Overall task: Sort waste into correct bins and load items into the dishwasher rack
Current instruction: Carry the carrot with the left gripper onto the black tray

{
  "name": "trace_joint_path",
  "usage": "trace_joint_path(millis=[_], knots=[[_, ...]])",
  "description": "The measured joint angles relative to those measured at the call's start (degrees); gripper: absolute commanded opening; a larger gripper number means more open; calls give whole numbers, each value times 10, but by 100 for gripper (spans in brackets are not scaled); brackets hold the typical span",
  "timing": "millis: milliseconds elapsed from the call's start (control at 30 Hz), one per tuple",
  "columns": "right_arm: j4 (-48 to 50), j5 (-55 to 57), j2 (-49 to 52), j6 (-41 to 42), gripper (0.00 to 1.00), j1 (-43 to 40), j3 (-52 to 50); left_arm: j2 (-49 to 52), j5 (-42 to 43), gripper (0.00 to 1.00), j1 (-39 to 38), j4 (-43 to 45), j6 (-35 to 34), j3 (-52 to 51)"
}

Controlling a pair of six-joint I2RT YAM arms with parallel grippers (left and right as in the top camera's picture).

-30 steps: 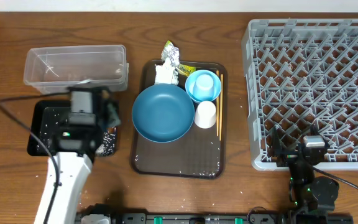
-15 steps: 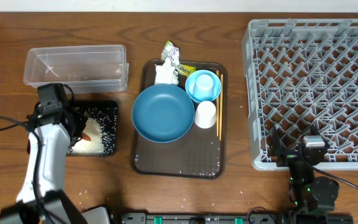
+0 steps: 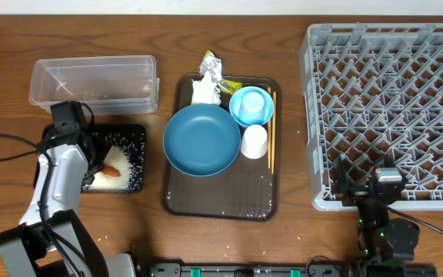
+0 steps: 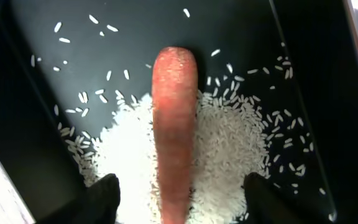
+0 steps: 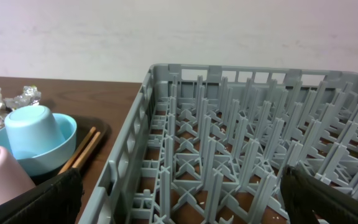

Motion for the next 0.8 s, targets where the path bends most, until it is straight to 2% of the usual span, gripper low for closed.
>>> trace_joint_path(millis=[300, 533, 700, 800], knots=[[0, 0, 0, 0, 99, 0, 0, -21, 18, 75, 0, -6, 6, 0], [0, 0, 0, 0, 99, 0, 0, -160, 50, 76, 7, -29, 15, 4], [0, 0, 0, 0, 99, 0, 0, -221, 57, 86, 72, -35, 20, 6], [0, 0, 0, 0, 99, 0, 0, -227, 58, 88, 133, -59, 19, 6]])
